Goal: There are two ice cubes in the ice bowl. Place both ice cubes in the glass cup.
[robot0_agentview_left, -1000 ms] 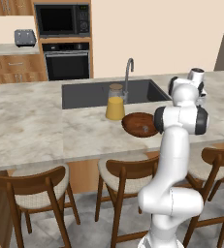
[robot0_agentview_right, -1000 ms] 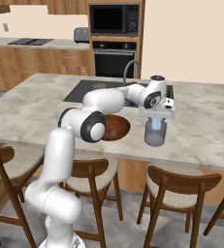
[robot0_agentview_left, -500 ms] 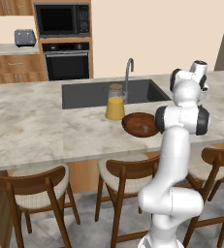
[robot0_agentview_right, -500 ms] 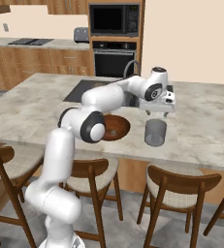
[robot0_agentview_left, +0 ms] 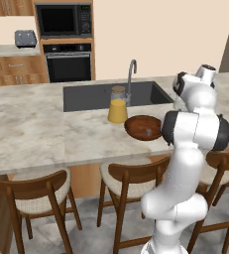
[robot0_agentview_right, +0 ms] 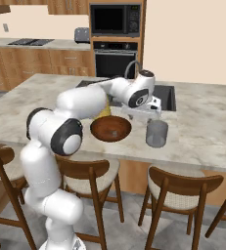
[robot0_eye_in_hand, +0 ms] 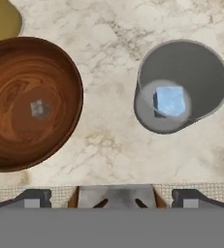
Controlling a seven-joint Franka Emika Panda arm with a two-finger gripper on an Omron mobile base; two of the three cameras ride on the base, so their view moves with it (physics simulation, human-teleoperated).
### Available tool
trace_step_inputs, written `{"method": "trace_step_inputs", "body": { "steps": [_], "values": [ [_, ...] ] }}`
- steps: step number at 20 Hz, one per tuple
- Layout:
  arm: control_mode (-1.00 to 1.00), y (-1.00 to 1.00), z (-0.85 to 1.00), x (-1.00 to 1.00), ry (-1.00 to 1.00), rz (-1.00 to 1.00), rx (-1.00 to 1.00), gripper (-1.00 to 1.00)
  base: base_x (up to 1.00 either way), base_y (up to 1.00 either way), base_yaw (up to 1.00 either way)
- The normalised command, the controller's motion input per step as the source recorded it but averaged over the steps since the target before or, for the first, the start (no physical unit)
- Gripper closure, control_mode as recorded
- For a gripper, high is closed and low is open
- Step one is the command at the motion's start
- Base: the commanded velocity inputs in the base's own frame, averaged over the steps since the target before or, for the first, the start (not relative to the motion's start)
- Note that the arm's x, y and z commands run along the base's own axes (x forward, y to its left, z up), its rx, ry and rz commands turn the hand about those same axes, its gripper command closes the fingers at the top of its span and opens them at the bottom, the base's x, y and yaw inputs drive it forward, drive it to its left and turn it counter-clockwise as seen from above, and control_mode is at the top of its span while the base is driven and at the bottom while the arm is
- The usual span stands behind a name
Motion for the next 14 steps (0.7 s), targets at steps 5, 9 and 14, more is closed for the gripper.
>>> {"method": "trace_step_inputs", "body": {
  "steps": [5, 9, 14],
  "values": [
    [-1.0, 1.0, 0.0, -0.62, -0.01, -0.05, 0.0, -1.0, 0.0, 0.0, 0.0],
    [-1.0, 1.0, 0.0, -0.14, 0.0, -0.12, -0.02, -1.0, 0.0, 0.0, 0.0],
    [-1.0, 0.74, 0.01, 0.2, 0.08, -0.05, -0.08, -1.0, 0.0, 0.0, 0.0]
  ]
}}
